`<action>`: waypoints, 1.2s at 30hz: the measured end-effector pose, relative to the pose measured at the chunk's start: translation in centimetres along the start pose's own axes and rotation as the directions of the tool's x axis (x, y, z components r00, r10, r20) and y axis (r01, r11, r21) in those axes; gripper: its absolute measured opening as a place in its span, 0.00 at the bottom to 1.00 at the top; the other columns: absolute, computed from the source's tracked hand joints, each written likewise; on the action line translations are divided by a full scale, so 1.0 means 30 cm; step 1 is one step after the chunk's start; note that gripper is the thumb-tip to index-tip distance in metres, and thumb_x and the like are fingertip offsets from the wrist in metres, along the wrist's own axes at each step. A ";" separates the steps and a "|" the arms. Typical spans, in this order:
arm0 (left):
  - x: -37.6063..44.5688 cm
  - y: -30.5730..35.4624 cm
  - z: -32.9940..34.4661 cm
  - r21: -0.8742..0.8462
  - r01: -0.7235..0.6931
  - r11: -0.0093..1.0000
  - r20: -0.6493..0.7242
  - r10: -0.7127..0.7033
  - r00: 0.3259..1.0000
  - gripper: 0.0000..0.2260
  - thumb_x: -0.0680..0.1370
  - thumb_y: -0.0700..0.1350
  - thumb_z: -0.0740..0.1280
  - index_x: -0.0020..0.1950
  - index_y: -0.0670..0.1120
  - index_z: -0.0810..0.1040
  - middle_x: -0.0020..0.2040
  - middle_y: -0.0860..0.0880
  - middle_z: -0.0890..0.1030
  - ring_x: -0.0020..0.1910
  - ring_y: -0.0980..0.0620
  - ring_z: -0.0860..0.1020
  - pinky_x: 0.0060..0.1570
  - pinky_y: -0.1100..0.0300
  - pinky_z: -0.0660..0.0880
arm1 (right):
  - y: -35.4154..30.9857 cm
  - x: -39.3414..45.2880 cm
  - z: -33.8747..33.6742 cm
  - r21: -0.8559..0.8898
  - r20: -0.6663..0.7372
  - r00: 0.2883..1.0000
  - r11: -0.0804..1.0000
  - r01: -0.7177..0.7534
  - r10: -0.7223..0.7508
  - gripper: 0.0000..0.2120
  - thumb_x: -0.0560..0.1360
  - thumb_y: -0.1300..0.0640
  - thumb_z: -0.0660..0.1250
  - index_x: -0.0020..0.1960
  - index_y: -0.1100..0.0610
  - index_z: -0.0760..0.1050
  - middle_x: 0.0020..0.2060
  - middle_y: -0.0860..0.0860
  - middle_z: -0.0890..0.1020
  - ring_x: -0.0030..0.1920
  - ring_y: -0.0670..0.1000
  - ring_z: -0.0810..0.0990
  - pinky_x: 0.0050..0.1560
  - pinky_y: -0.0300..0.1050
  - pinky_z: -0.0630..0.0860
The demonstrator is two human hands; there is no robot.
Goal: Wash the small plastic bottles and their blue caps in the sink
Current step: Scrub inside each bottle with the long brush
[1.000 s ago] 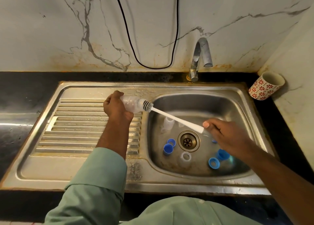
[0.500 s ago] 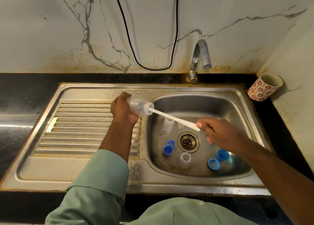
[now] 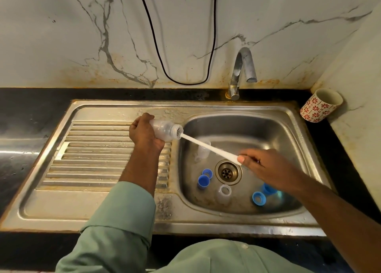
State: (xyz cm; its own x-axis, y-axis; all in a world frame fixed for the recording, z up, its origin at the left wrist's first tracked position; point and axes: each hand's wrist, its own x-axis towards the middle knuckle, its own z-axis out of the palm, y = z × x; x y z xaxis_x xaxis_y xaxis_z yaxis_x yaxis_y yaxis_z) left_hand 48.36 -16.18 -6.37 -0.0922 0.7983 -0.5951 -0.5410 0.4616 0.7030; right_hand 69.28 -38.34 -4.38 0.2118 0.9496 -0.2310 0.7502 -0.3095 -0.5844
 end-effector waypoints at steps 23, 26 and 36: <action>-0.032 -0.003 0.001 0.243 -0.235 0.941 0.051 0.230 0.972 0.19 0.71 0.39 0.73 0.57 0.55 0.75 0.54 0.44 0.80 0.54 0.42 0.80 0.54 0.43 0.81 | -0.060 0.027 -0.141 -0.675 -0.044 0.973 0.725 0.138 -0.227 0.15 0.79 0.39 0.57 0.60 0.44 0.74 0.49 0.46 0.79 0.50 0.47 0.73 0.55 0.45 0.70; -0.038 0.000 0.005 0.284 -0.286 0.915 0.087 0.273 0.958 0.18 0.71 0.38 0.73 0.56 0.55 0.76 0.53 0.45 0.80 0.53 0.43 0.80 0.55 0.42 0.80 | -0.087 0.038 -0.161 -0.775 -0.003 0.978 0.618 0.130 -0.210 0.17 0.81 0.40 0.52 0.60 0.45 0.74 0.45 0.45 0.80 0.46 0.47 0.70 0.53 0.45 0.70; -0.040 0.004 -0.004 0.336 -0.407 0.850 0.246 0.338 0.909 0.20 0.74 0.35 0.71 0.64 0.48 0.75 0.43 0.49 0.78 0.43 0.50 0.78 0.49 0.53 0.79 | -0.060 0.058 -0.137 0.073 0.243 0.970 0.997 -0.011 -0.007 0.13 0.75 0.49 0.70 0.57 0.43 0.71 0.47 0.44 0.78 0.31 0.45 0.77 0.29 0.40 0.76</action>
State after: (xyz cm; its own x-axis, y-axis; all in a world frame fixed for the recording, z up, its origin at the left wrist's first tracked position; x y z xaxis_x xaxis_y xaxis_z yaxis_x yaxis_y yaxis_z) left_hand 48.31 -17.13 -5.61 -0.0607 0.9763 -0.2076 -0.1415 0.1975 0.9700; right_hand 70.88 -35.93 -0.53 0.0482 0.9114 -0.4087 0.7004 -0.3226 -0.6367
